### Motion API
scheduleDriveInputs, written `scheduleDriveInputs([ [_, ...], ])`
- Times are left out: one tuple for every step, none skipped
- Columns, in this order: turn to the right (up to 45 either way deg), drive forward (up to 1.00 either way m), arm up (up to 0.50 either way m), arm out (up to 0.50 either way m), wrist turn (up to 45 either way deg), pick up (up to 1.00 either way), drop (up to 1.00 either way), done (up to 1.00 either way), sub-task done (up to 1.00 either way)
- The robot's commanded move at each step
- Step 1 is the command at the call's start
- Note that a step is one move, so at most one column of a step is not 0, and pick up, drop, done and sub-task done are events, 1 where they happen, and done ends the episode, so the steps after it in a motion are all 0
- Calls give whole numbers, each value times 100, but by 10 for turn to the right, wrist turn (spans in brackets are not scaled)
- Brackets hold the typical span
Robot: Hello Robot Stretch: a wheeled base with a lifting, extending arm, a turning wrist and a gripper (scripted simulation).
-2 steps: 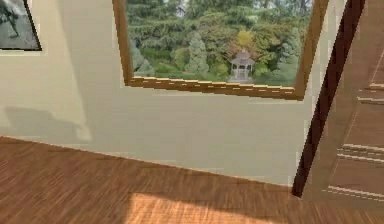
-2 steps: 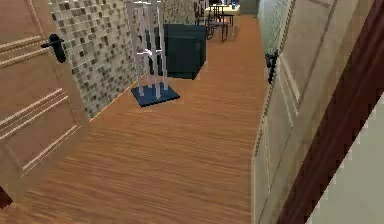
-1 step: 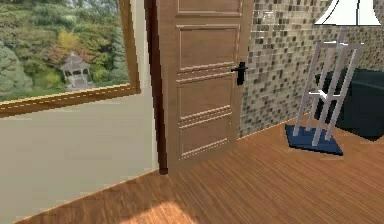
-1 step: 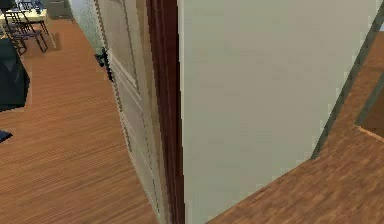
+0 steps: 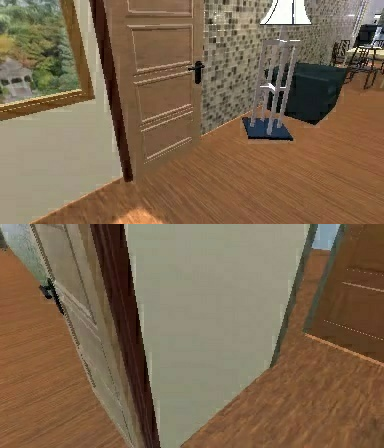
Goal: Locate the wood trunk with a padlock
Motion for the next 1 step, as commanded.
scheduleDriveInputs([
  [0, 45, 0, 0, 0, 0, 0, 0, 0],
])
